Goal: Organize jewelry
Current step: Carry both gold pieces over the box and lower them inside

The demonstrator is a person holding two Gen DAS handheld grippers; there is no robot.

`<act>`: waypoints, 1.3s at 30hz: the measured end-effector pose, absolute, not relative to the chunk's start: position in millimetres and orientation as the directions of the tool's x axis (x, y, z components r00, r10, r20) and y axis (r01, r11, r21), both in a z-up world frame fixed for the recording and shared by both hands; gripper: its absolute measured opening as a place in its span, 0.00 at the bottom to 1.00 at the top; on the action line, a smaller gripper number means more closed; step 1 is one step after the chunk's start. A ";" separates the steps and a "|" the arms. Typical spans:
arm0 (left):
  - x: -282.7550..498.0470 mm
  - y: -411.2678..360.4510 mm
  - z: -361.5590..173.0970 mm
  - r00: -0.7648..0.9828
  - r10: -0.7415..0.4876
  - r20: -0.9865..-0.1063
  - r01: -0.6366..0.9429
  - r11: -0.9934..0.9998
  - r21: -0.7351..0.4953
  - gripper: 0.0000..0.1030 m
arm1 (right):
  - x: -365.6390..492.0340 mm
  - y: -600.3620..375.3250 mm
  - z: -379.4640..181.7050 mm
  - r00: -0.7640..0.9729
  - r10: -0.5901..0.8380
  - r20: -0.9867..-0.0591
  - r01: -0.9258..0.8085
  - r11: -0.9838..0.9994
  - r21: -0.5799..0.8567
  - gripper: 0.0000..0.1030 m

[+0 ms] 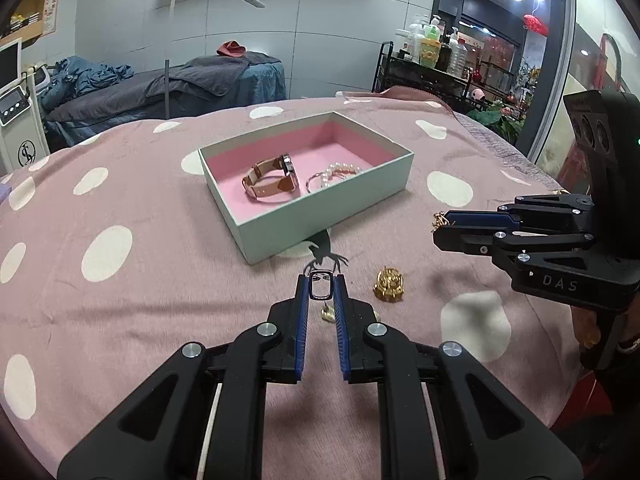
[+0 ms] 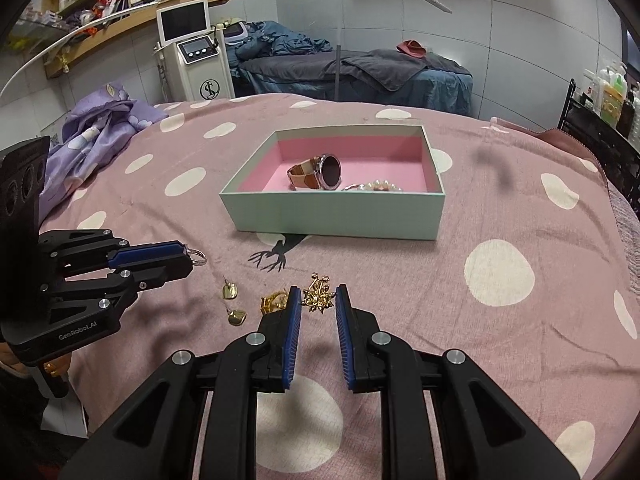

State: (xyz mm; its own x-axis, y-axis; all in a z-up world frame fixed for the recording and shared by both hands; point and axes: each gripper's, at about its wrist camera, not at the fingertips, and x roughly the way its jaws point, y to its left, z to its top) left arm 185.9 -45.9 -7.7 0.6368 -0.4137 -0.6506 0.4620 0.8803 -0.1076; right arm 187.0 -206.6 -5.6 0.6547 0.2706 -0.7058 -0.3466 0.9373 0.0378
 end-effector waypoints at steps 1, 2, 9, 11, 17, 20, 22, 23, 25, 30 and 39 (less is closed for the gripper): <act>190.2 -46.2 -4.5 0.641 -0.414 -0.647 0.461 0.881 -0.106 0.13 | 189.9 -205.7 -2.8 0.657 0.271 -0.703 -0.349 0.936 0.034 0.17; 195.3 -46.6 -1.4 0.643 -0.415 -0.644 0.462 0.881 -0.107 0.13 | 193.2 -204.1 0.2 0.662 0.270 -0.700 -0.352 0.936 0.028 0.17; 240.6 -49.6 12.0 0.647 -0.403 -0.647 0.443 0.889 -0.111 0.13 | 225.7 -196.7 18.0 0.687 0.260 -0.679 -0.353 0.936 0.001 0.17; 253.9 -51.1 12.9 0.653 -0.385 -0.652 0.429 0.898 -0.100 0.13 | 236.9 -197.5 20.7 0.689 0.255 -0.678 -0.344 0.939 0.003 0.17; 286.0 -61.7 5.8 0.634 -0.352 -0.689 0.426 0.902 -0.069 0.13 | 269.6 -198.1 17.3 0.677 0.233 -0.698 -0.312 0.950 0.014 0.17; 297.1 -69.0 1.0 0.623 -0.336 -0.706 0.434 0.900 -0.045 0.13 | 285.5 -198.5 11.1 0.663 0.219 -0.715 -0.295 0.955 0.020 0.17; 304.6 -72.1 -2.3 0.606 -0.344 -0.718 0.442 0.895 -0.056 0.13 | 296.1 -199.3 6.4 0.648 0.214 -0.731 -0.286 0.958 0.028 0.17; 308.4 -73.7 -4.3 0.597 -0.345 -0.724 0.443 0.894 -0.060 0.13 | 300.3 -200.1 3.8 0.641 0.213 -0.737 -0.281 0.959 0.033 0.17; 314.4 -76.9 -8.7 0.585 -0.337 -0.737 0.447 0.893 -0.053 0.13 | 309.2 -198.2 -1.3 0.628 0.197 -0.753 -0.275 0.961 0.021 0.17; 321.0 -83.9 -17.8 0.560 -0.322 -0.763 0.455 0.890 -0.042 0.13 | 323.9 -194.4 -9.6 0.605 0.155 -0.781 -0.274 0.961 -0.021 0.17; 325.9 -87.1 -21.6 0.545 -0.317 -0.776 0.462 0.886 -0.037 0.13 | 335.8 -187.8 -22.9 0.564 0.105 -0.819 -0.284 0.956 -0.073 0.17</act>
